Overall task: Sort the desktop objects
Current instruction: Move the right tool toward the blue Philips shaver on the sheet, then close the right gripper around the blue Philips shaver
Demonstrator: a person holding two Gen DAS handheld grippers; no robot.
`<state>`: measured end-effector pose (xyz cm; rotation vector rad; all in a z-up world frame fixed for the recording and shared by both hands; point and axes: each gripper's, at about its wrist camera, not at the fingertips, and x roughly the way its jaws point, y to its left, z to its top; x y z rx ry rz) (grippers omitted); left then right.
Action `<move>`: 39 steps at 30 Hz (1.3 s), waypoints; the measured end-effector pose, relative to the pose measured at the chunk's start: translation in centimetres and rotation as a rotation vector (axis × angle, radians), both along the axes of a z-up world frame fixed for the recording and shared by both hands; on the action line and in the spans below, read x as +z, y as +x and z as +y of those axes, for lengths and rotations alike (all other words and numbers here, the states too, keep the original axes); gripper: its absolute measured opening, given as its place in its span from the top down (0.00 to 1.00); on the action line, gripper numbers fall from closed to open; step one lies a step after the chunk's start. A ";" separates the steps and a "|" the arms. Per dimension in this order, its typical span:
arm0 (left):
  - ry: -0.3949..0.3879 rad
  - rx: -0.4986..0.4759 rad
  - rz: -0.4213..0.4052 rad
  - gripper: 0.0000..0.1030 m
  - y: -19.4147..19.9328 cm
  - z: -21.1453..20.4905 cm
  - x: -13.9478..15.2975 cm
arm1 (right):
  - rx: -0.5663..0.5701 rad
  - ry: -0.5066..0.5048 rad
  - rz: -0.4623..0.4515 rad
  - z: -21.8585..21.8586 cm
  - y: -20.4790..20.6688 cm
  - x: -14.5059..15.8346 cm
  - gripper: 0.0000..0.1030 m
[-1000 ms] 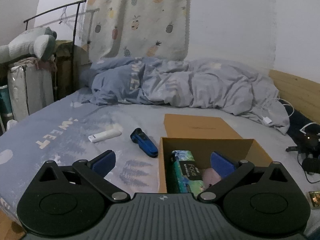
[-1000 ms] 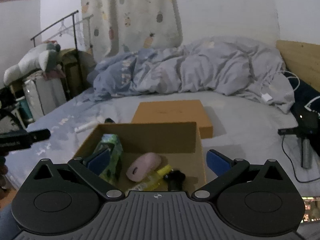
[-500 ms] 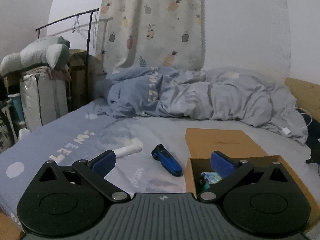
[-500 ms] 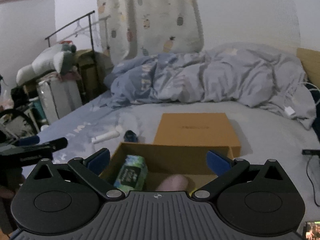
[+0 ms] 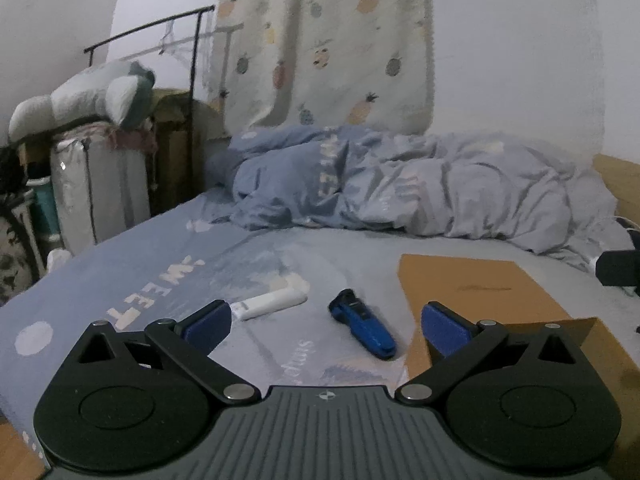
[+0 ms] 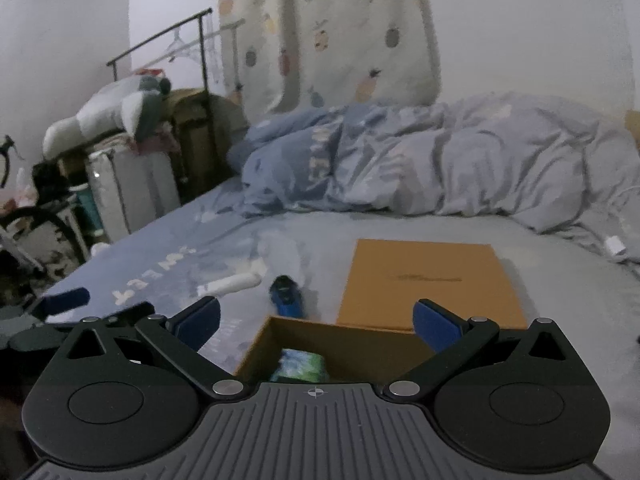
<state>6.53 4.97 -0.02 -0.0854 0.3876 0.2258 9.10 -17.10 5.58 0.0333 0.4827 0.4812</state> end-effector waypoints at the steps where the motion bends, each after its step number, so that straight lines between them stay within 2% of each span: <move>1: -0.009 0.008 0.002 0.00 0.1 0.4 -0.1 | 0.007 0.000 0.006 0.4 0.4 0.0 0.00; 5: -0.030 0.038 0.005 0.00 0.8 1.9 -0.4 | 0.029 -0.007 0.022 1.9 2.3 0.0 0.00; 14: -0.051 0.070 0.027 0.00 2.1 3.8 -1.5 | 0.045 -0.096 0.061 5.4 6.7 -1.7 0.00; 26: -0.133 0.107 0.071 0.00 3.2 5.9 -3.1 | 0.178 -0.196 0.126 10.3 11.1 -3.6 0.00; 32: -0.124 0.127 0.076 0.00 3.6 6.6 -3.9 | 0.245 -0.265 0.154 12.8 13.4 -4.2 0.00; 39: -0.204 0.210 0.117 0.00 4.0 9.9 -5.3 | 0.310 -0.312 0.213 15.8 16.7 -6.0 0.00</move>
